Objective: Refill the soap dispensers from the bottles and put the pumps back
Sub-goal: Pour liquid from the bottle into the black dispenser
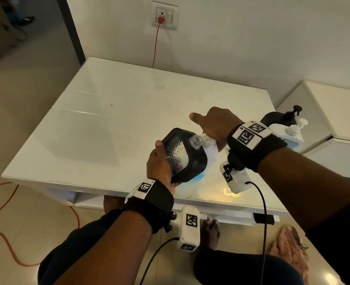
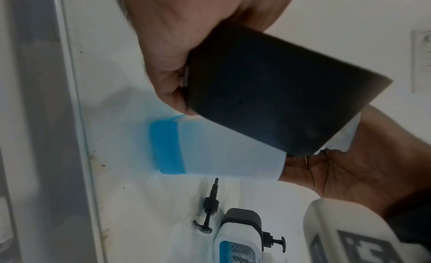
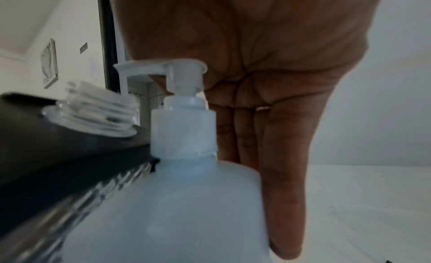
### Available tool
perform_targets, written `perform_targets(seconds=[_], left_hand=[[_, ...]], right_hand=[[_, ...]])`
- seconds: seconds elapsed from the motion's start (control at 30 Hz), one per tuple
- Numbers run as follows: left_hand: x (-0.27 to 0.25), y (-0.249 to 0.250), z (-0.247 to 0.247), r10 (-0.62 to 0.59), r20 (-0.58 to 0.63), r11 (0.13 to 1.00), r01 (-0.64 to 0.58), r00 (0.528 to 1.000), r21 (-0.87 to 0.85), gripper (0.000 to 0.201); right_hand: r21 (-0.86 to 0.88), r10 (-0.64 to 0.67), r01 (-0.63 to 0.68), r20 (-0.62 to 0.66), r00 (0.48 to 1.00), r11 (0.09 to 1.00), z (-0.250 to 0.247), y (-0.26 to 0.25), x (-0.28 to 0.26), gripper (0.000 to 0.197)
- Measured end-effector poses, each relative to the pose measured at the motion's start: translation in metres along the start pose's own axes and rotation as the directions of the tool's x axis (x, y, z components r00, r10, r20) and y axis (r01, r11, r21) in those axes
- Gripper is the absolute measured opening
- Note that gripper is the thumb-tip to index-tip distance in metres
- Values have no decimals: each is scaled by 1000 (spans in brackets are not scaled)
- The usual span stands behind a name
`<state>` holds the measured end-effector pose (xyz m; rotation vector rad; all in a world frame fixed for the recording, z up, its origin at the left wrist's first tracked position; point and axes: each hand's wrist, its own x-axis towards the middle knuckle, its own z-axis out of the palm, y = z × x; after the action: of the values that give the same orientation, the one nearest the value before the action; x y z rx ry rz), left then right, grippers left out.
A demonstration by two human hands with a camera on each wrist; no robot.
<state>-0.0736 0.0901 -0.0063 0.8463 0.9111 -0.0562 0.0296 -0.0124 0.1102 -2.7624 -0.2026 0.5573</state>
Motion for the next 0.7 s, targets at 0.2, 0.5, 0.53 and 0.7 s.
perform_targets(seconds=[0.2, 0.5, 0.53, 0.7], left_hand=[[-9, 5, 0, 2, 21, 1000, -2, 1000, -2, 42], [-6, 2, 0, 53, 27, 998, -54, 998, 37, 51], [-7, 2, 0, 52, 24, 998, -53, 998, 45, 52], [-10, 2, 1, 36, 24, 999, -36, 999, 29, 47]], right_hand=[[-18, -29, 30, 14, 999, 999, 0, 1, 4, 63], [49, -2, 1, 19, 1000, 999, 0, 5, 4, 76], [70, 3, -7, 48, 999, 998, -1, 4, 3, 82], [92, 5, -8, 30, 1000, 996, 1, 9, 7, 77]])
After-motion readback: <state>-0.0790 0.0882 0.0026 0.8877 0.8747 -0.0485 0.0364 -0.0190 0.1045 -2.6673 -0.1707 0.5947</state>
